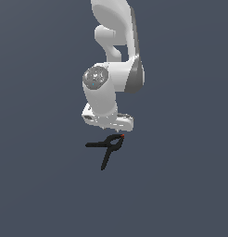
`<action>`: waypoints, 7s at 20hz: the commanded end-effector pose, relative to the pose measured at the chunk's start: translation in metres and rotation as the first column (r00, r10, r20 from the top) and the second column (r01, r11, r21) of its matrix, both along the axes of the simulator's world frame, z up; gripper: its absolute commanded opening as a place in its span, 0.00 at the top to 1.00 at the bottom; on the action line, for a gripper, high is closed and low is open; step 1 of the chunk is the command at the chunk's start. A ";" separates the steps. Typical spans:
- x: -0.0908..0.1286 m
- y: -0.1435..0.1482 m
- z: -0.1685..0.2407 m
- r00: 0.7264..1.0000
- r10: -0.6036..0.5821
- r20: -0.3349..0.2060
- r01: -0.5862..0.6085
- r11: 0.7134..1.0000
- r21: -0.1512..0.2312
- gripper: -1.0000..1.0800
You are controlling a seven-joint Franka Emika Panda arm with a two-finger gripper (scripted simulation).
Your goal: Pick up the object and move it to a goal position.
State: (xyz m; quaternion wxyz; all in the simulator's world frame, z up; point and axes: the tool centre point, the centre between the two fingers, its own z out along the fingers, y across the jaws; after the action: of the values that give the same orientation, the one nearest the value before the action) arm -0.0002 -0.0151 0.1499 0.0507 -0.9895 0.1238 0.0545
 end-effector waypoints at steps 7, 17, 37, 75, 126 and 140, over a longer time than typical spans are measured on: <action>0.006 -0.043 -0.039 0.908 -0.372 -0.191 0.395 0.913 0.098 0.38; 0.012 -0.092 -0.083 0.571 -0.661 -0.487 0.793 0.598 0.117 0.38; 0.014 -0.132 -0.111 0.227 -0.668 -0.709 0.958 0.284 0.040 0.38; -0.009 -0.095 -0.104 0.222 -0.667 -0.712 0.960 0.279 0.037 1.00; -0.149 0.010 0.090 0.221 -0.666 -0.712 0.959 0.279 0.037 1.00; -0.147 0.034 0.149 0.221 -0.666 -0.712 0.959 0.280 0.037 1.00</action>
State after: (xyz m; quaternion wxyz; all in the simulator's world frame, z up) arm -0.1476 0.0184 0.2966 0.2727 -0.6377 0.6356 0.3391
